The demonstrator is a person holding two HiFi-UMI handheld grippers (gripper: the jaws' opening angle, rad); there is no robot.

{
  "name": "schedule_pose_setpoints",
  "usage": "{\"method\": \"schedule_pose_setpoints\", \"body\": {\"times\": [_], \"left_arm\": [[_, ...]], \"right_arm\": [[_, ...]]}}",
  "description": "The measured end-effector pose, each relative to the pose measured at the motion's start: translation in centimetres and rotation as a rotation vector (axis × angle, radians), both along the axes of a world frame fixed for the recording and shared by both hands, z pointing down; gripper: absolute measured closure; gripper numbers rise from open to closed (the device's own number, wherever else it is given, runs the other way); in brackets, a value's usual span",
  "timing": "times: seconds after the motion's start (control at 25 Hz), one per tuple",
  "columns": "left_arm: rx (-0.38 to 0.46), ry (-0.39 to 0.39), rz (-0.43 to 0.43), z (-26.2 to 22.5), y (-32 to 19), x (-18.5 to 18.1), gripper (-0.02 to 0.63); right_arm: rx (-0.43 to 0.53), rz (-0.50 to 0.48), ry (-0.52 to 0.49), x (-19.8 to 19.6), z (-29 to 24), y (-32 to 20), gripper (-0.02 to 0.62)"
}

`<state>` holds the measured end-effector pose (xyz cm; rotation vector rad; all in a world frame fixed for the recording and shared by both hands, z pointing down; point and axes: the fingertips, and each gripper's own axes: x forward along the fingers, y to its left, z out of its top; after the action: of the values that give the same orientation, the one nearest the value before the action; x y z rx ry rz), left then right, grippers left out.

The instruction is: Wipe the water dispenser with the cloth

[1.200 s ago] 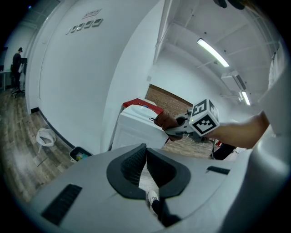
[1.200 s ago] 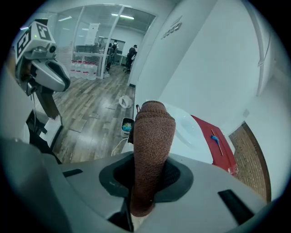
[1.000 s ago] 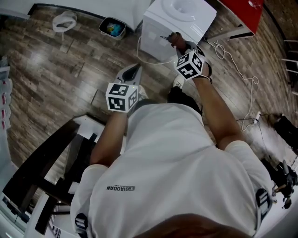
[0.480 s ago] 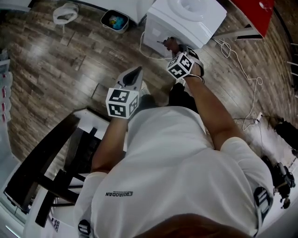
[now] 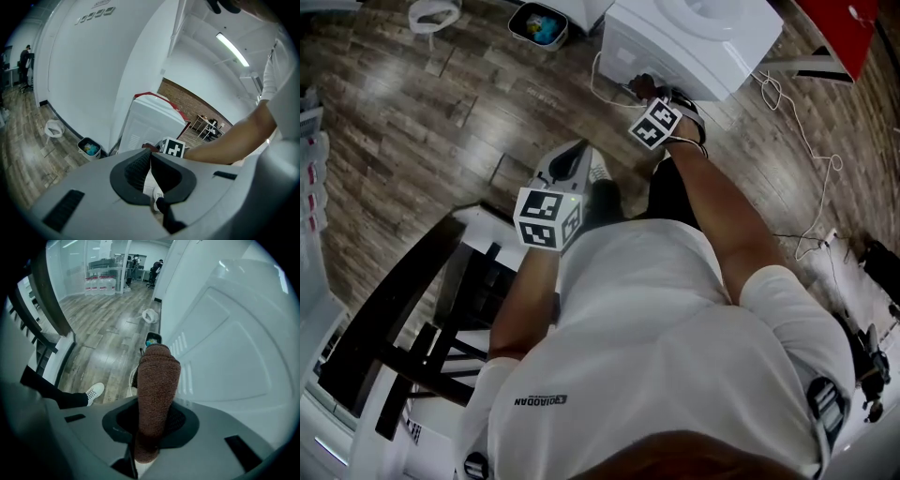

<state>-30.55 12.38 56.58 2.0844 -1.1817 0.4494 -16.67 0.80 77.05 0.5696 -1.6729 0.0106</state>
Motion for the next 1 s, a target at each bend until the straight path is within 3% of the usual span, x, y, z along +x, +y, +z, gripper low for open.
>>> {"method": "schedule_pose_setpoints", "body": {"times": [0.36,0.68,1.0], "left_arm": [[-0.041,-0.004,-0.032,0.9,0.6,-1.1,0.605],[-0.067,-0.018,-0.053,1.6,1.1,-2.1,0.605],[-0.028,0.005,-0.024,0.8,0.6,-1.4,0.605]], "right_arm": [[-0.108,0.049,0.045,0.5,5.9,0.2,0.522],[-0.145,0.057,0.077,0.4,9.5,-0.2,0.522],[-0.136,0.104,0.025,0.4,8.8,0.3,0.522]]}}
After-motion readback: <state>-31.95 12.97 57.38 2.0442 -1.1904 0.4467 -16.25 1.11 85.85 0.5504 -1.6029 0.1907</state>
